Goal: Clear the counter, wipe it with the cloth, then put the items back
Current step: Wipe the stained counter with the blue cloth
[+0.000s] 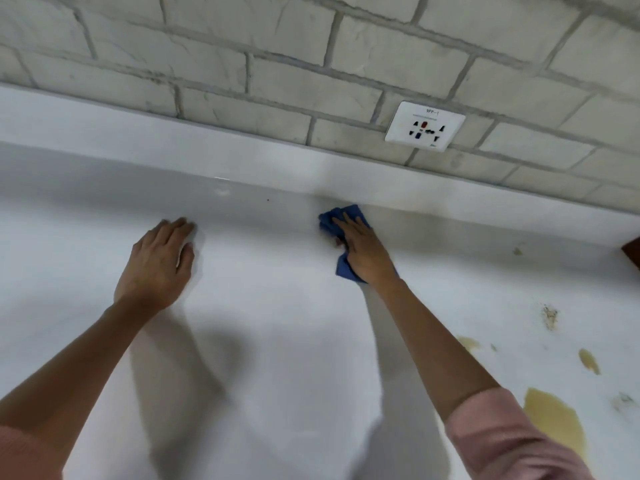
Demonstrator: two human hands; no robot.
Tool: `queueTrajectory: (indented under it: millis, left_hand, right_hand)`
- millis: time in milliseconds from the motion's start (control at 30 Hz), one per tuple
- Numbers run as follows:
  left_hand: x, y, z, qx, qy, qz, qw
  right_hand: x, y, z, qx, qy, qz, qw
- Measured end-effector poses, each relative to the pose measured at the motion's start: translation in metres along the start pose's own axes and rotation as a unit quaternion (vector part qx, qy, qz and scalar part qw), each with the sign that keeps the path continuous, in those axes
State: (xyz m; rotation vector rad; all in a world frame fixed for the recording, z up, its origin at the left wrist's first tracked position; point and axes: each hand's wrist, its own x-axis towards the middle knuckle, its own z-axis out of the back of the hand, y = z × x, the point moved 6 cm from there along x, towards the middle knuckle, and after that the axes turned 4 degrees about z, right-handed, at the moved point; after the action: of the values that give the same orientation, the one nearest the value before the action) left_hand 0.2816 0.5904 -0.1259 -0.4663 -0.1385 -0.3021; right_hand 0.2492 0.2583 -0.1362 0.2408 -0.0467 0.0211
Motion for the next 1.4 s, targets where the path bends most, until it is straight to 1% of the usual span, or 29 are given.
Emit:
queueTrajectory:
  millis: [67,100,133,200,233,267,300,400,467,533,600,700,767,800,900,1000,1133,1167,1200,1233,1300,1333,1400]
  left_hand:
    - [0.001,0.001,0.0,0.001,0.003,-0.002,1.0]
    - [0.001,0.002,-0.001,0.002,0.002,-0.002,1.0]
    - [0.002,0.002,-0.001,0.005,-0.001,0.0,1.0]
    - [0.002,0.002,-0.003,0.011,-0.006,0.003,1.0]
    - [0.002,0.001,-0.004,0.013,-0.006,0.005,1.0]
    - [0.002,0.001,-0.005,0.016,-0.005,0.007,1.0]
    - [0.002,0.002,-0.005,0.017,-0.004,0.009,1.0]
    - [0.002,0.003,-0.007,0.018,0.003,0.018,1.0]
    - [0.002,0.003,-0.008,0.019,0.006,0.022,1.0]
    - [0.002,0.004,-0.009,0.023,0.004,0.022,0.999]
    - [0.003,0.005,-0.01,0.026,0.003,0.021,0.999]
    - [0.004,0.007,-0.012,0.032,0.003,0.022,0.999]
    - [0.004,0.007,-0.011,0.033,0.001,0.019,0.999]
    - [0.003,0.006,-0.011,0.032,0.002,0.018,0.999]
    - [0.003,0.006,-0.009,0.032,0.003,0.015,0.999]
    - [0.002,0.005,-0.008,0.027,0.003,0.013,1.0]
    - [0.002,0.006,-0.008,0.025,0.002,0.017,1.0]
    - [0.003,0.006,-0.009,0.026,0.003,0.016,1.0]
    - [0.003,0.007,-0.009,0.027,0.005,0.017,0.999]
    - [0.002,0.006,-0.008,0.026,0.006,0.018,0.999]
    - [0.001,0.005,-0.007,0.027,0.006,0.022,0.999]
    - [0.0,0.004,-0.007,0.026,0.005,0.024,0.999]
    - [0.001,0.002,-0.005,0.028,0.008,0.025,0.999]
  right_hand:
    - [-0.014,-0.037,0.021,-0.041,-0.035,0.001,0.999]
    - [-0.022,-0.062,0.03,-0.063,-0.049,-0.034,0.996]
    - [-0.031,-0.085,0.037,-0.065,-0.057,-0.094,0.992]
    - [-0.038,-0.111,0.04,-0.051,-0.058,-0.228,0.971]
    - [-0.033,-0.11,0.037,-0.044,-0.062,-0.263,0.962]
    - [-0.025,-0.1,0.033,-0.039,-0.072,-0.265,0.961]
    - [-0.014,-0.084,0.029,-0.036,-0.08,-0.238,0.967]
    - [0.027,-0.014,0.008,0.022,-0.094,-0.072,0.993]
    - [0.052,0.033,-0.007,0.093,-0.082,0.002,0.992]
    - [0.076,0.067,-0.016,0.165,-0.054,0.045,0.984]
    - [0.095,0.084,-0.018,0.221,-0.03,0.063,0.973]
    - [0.113,0.09,-0.013,0.267,0.006,0.072,0.961]
    - [0.112,0.095,-0.012,0.298,0.042,0.088,0.949]
    - [0.108,0.097,-0.011,0.297,0.057,0.097,0.948]
    - [0.076,0.104,-0.007,0.273,0.083,0.128,0.95]
    - [0.009,0.101,-0.003,0.327,0.118,0.163,0.924]
    - [-0.063,0.086,0.004,0.354,0.239,0.162,0.889]
    - [-0.066,0.082,0.011,0.377,0.239,0.156,0.881]
    - [-0.062,0.077,0.021,0.408,0.209,0.138,0.878]
    - [-0.051,0.066,0.033,0.435,0.145,0.11,0.882]
    - [-0.023,0.035,0.058,0.445,-0.004,0.056,0.894]
    - [-0.009,0.019,0.066,0.43,-0.057,0.022,0.901]
    - [0.011,-0.01,0.066,0.36,-0.131,-0.052,0.922]
